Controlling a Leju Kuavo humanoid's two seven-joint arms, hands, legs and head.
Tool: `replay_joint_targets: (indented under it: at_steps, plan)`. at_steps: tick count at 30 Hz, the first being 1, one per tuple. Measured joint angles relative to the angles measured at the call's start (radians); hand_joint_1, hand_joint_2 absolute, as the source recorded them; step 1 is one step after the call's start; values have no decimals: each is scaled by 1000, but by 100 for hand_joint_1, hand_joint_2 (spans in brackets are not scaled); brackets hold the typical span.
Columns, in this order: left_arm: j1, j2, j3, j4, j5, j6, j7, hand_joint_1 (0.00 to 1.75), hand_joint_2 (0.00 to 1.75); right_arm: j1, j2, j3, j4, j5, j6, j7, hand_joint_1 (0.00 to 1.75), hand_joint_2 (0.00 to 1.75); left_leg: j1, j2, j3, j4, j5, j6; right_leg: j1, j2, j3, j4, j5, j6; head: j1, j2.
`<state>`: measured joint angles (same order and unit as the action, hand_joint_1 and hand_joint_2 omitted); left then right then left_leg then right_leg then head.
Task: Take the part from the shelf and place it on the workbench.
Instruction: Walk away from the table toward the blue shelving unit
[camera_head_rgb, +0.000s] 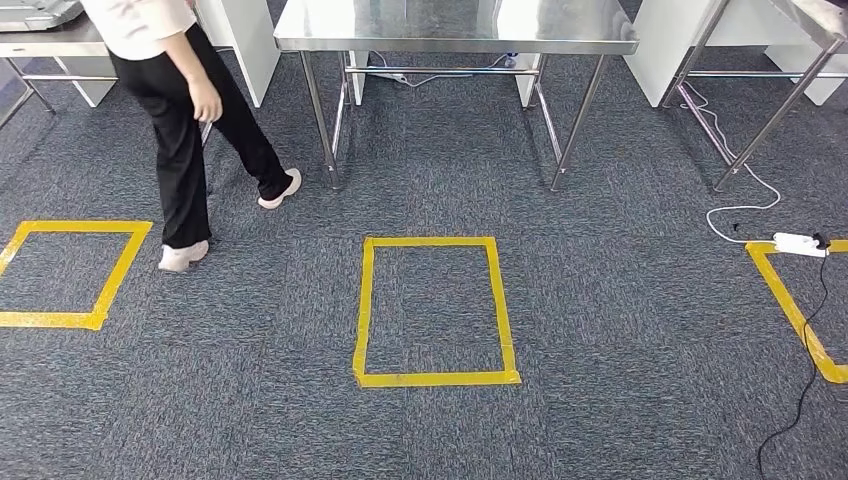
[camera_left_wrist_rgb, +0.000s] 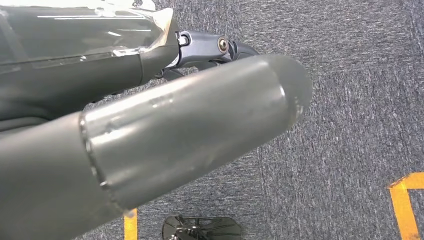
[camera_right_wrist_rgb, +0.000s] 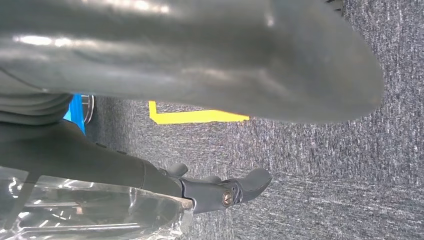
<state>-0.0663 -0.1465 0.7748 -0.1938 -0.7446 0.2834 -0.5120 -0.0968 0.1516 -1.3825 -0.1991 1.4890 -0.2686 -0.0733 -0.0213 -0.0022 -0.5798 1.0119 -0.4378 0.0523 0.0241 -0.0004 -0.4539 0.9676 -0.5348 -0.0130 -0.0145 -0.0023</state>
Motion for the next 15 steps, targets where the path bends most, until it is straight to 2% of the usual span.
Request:
replay_joint_targets:
  at_steps: [14, 15]
  plan:
    - [0, 0, 0, 0, -8, -15, 0, 0, 0, 0, 0, 0, 0, -5, -1, 0, 0, 0, 0, 0, 0, 0, 0, 0, 0, 0, 0, 0, 0, 0, 0, 0]
    - [0, 0, 0, 0, -8, -18, -1, 0, 0, 0, 0, 0, 0, -5, -1, 0, 0, 0, -2, 0, 0, 1, -1, 2, -2, 0, 0, -2, 1, 3, 0, 0]
